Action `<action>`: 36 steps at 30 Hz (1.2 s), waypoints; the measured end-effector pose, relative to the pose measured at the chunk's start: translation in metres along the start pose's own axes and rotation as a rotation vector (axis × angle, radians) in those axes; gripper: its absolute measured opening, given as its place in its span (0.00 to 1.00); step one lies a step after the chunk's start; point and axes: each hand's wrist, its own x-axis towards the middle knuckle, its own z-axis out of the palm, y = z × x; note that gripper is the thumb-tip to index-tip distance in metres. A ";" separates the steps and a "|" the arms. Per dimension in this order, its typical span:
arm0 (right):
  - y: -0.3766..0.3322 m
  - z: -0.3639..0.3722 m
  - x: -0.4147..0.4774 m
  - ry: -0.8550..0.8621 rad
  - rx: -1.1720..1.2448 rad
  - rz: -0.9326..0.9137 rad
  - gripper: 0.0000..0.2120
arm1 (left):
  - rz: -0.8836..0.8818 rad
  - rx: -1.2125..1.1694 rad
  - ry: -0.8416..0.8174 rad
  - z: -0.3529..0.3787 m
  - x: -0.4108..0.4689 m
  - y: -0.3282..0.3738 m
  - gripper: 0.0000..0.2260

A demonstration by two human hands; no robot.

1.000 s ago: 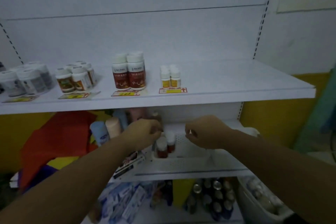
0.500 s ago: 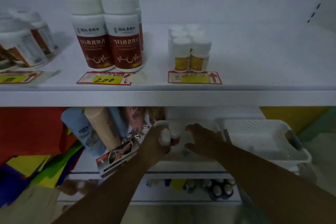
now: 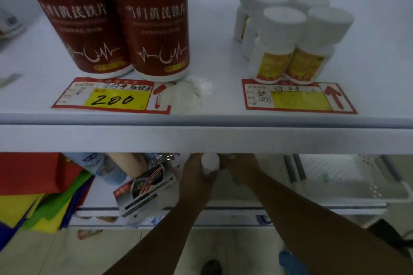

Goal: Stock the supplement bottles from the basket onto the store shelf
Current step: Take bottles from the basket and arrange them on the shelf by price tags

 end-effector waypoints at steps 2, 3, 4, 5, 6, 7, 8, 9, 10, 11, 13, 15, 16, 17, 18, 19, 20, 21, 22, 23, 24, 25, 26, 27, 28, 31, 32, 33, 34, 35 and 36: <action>0.000 -0.005 -0.010 0.053 0.248 -0.023 0.11 | 0.044 -0.123 0.005 -0.005 0.000 0.005 0.14; -0.004 -0.011 -0.017 0.077 0.324 -0.030 0.11 | 0.049 -0.133 0.041 -0.009 -0.001 0.010 0.16; -0.004 -0.016 -0.023 0.097 0.402 -0.042 0.12 | 0.042 -0.152 0.061 -0.014 -0.005 0.017 0.18; -0.009 -0.025 -0.031 0.107 0.488 -0.059 0.14 | 0.029 -0.173 0.099 -0.020 -0.009 0.023 0.19; -0.010 -0.032 -0.036 0.109 0.569 -0.067 0.15 | 0.008 -0.249 0.104 -0.026 -0.015 0.032 0.19; -0.016 -0.042 -0.047 0.125 0.641 -0.086 0.14 | 0.007 -0.300 0.090 -0.031 -0.024 0.039 0.19; -0.019 -0.049 -0.058 0.129 0.701 -0.090 0.13 | -0.003 -0.343 0.074 -0.037 -0.034 0.047 0.19; -0.025 -0.057 -0.074 0.094 0.764 -0.083 0.10 | -0.006 -0.371 0.048 -0.044 -0.047 0.055 0.19; -0.027 -0.063 -0.089 0.053 0.804 -0.075 0.08 | -0.025 -0.416 0.024 -0.048 -0.061 0.062 0.19; -0.031 -0.068 -0.106 0.007 0.856 -0.052 0.07 | -0.055 -0.480 0.008 -0.051 -0.076 0.071 0.19; -0.038 -0.077 -0.145 -0.086 0.989 -0.012 0.11 | -0.103 -0.642 -0.048 -0.053 -0.109 0.091 0.19; -0.045 -0.082 -0.181 -0.152 1.135 0.035 0.14 | -0.093 -0.729 -0.106 -0.053 -0.143 0.113 0.17; -0.048 -0.085 -0.197 -0.170 1.174 0.044 0.16 | -0.080 -0.743 -0.127 -0.054 -0.160 0.124 0.17; -0.054 -0.088 -0.213 -0.182 1.197 0.049 0.19 | -0.069 -0.750 -0.148 -0.055 -0.175 0.134 0.17; -0.059 -0.091 -0.228 -0.177 1.192 0.045 0.21 | -0.058 -0.752 -0.162 -0.057 -0.189 0.143 0.16; -0.065 -0.096 -0.242 -0.173 1.190 0.033 0.23 | -0.044 -0.745 -0.164 -0.060 -0.202 0.152 0.16; -0.072 -0.100 -0.255 -0.172 1.177 0.014 0.24 | -0.029 -0.737 -0.158 -0.065 -0.214 0.160 0.15; -0.080 -0.104 -0.269 -0.173 1.160 -0.008 0.25 | -0.012 -0.740 -0.136 -0.070 -0.226 0.167 0.14; -0.087 -0.107 -0.281 -0.175 1.139 -0.041 0.25 | 0.010 -0.746 -0.108 -0.076 -0.237 0.172 0.13; -0.095 -0.107 -0.293 -0.183 1.117 -0.076 0.24 | 0.035 -0.746 -0.076 -0.083 -0.248 0.177 0.13; -0.103 -0.105 -0.304 -0.197 1.096 -0.109 0.22 | 0.053 -0.739 -0.040 -0.092 -0.258 0.180 0.14; -0.110 -0.101 -0.313 -0.218 1.083 -0.138 0.22 | 0.064 -0.731 -0.006 -0.100 -0.267 0.184 0.15; -0.117 -0.096 -0.321 -0.244 1.073 -0.161 0.23 | 0.076 -0.721 0.032 -0.109 -0.275 0.188 0.16; -0.124 -0.090 -0.329 -0.269 1.059 -0.178 0.25 | 0.096 -0.708 0.076 -0.119 -0.283 0.191 0.16; -0.131 -0.085 -0.335 -0.286 1.045 -0.191 0.27 | 0.127 -0.693 0.110 -0.129 -0.289 0.194 0.15; -0.155 -0.070 -0.349 -0.326 1.037 -0.230 0.28 | 0.191 -0.681 0.124 -0.155 -0.302 0.199 0.15; -0.162 -0.066 -0.351 -0.333 1.035 -0.247 0.28 | 0.199 -0.680 0.109 -0.163 -0.303 0.199 0.15; -0.170 -0.062 -0.353 -0.337 1.030 -0.269 0.27 | 0.203 -0.679 0.092 -0.172 -0.303 0.198 0.15; -0.176 -0.057 -0.354 -0.336 1.013 -0.294 0.26 | 0.199 -0.675 0.076 -0.180 -0.302 0.198 0.17; -0.183 -0.053 -0.355 -0.326 0.981 -0.317 0.26 | 0.193 -0.671 0.066 -0.188 -0.301 0.197 0.19; -0.191 -0.047 -0.356 -0.306 0.940 -0.333 0.26 | 0.196 -0.668 0.056 -0.196 -0.298 0.197 0.21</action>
